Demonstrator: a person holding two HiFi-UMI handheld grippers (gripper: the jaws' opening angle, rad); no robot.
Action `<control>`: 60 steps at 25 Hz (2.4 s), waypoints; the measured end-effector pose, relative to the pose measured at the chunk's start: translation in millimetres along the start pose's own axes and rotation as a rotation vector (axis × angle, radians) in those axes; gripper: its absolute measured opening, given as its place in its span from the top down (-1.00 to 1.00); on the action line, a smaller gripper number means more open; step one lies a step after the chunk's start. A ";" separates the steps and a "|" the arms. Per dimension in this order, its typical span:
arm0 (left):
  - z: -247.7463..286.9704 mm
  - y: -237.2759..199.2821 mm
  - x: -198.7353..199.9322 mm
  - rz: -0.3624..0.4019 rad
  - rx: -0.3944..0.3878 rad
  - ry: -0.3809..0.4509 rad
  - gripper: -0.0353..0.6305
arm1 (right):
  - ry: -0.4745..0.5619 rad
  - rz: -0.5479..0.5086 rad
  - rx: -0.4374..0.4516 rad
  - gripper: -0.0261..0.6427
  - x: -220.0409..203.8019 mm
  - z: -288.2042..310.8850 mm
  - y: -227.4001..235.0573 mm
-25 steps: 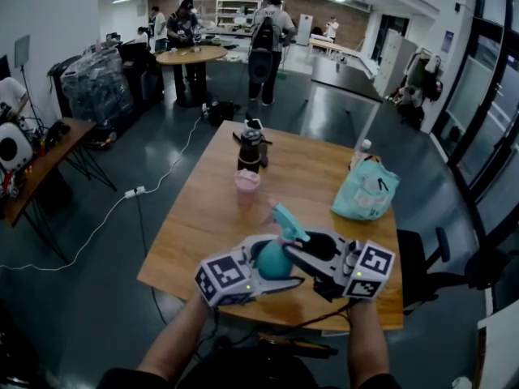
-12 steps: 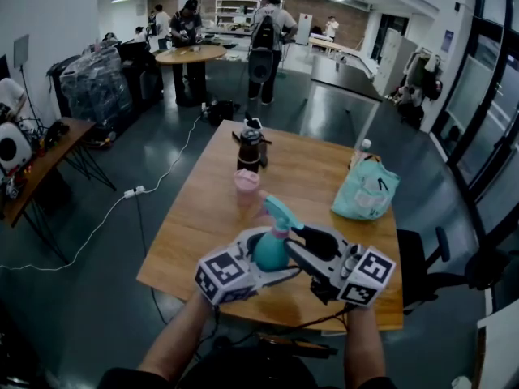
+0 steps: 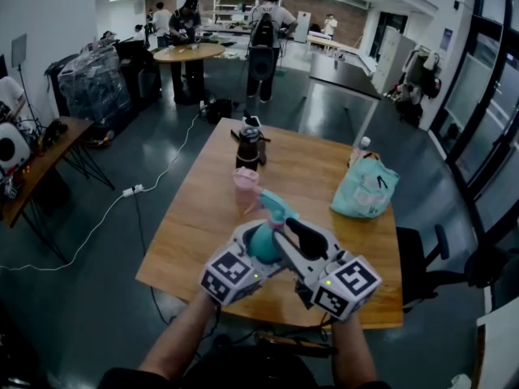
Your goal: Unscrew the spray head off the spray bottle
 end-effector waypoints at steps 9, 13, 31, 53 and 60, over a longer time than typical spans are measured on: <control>-1.4 -5.9 -6.7 0.019 0.063 -0.032 -0.39 | -0.039 -0.001 -0.105 0.46 -6.2 8.4 2.4; 0.2 -2.9 -5.2 0.024 0.057 -0.032 -0.39 | -0.037 -0.011 -0.106 0.46 -4.5 8.9 3.4; -5.5 31.5 2.4 0.019 -0.172 0.002 -0.39 | 0.000 0.035 0.236 0.48 -1.6 -6.3 -3.8; -8.5 23.6 7.4 -0.030 -0.168 0.045 -0.39 | 0.037 0.005 0.331 0.49 1.3 -15.5 -0.5; -4.7 -9.5 1.2 -0.006 0.057 0.012 -0.39 | 0.065 0.050 0.115 0.49 16.3 -15.9 6.4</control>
Point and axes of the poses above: the fingertips, and each gripper's own axes: z forward along the fingers, y to its right, x out of its top, the point moved 1 cm from there along -z, backward along the fingers, and after that the axes turned 2 degrees about x, right-handed, at the moved point
